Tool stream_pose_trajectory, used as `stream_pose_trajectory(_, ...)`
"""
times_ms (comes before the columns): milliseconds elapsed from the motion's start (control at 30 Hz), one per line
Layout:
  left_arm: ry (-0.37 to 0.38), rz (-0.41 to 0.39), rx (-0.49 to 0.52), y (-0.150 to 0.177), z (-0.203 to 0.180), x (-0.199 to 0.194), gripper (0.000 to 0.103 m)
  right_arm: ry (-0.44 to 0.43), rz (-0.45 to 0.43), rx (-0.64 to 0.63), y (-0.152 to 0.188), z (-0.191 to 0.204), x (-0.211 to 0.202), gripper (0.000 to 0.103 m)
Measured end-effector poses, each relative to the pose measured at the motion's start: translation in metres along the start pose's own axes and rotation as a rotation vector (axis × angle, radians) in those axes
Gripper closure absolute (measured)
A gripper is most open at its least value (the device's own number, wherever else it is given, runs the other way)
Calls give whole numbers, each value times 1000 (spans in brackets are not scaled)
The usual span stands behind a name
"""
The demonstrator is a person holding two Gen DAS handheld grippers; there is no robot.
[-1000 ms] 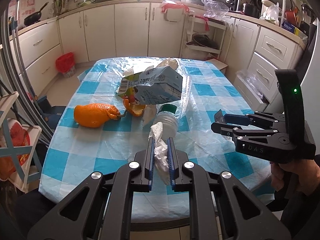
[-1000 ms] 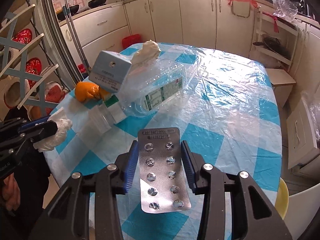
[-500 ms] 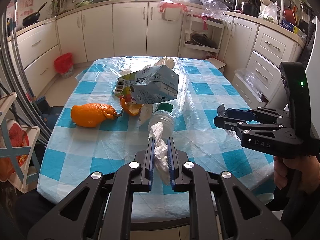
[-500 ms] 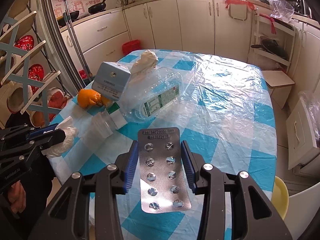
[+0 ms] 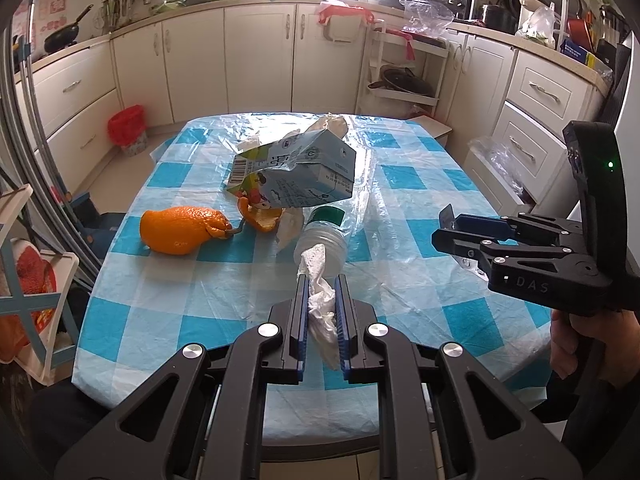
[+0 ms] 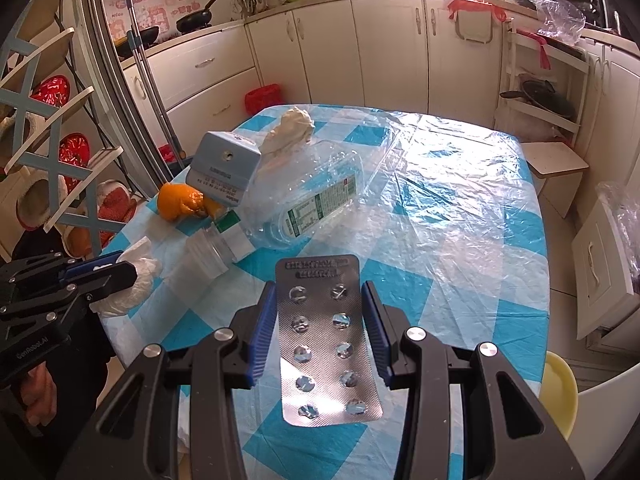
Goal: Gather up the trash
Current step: 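Lift the blister pack with the right tool while the left tool holds the tissue, then open both tools over the yellow bucket to drop blister pack and tissue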
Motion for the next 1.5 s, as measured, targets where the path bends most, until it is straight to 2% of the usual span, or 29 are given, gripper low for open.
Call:
stream_pose_trajectory(600, 33, -3, 26, -8, -17, 3, 91, -2, -35, 44, 1, -22, -20, 61)
stream_pose_trajectory(1033, 95, 4, 77, -17, -53, 14, 91, 37, -75, 153, 4, -67, -44, 61)
stream_pose_trajectory(1200, 127, -5, 85, -26, -64, 17, 91, 152, -80, 242, 5, -102, -51, 61)
stream_pose_trajectory(1333, 161, -14, 100, -33, -79, 21, 91, 315, -53, 408, 15, -155, -52, 61)
stream_pose_trajectory(1433, 190, -18, 114, -39, -91, 25, 91, 412, 9, 539, 26, -195, -44, 60)
stream_pose_trajectory(1500, 209, -22, 122, -42, -100, 27, 91, 454, 31, 618, 33, -213, -42, 56)
Point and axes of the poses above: each gripper's, at about its wrist camera, not at the fingertips, and x roughly the way its jaws point, z to its left, y to its underside, the point moved 1 cm from there along x, roughly the way its jaws point, and after that the axes turned 9 degrees about x, right-handed, at the moved point
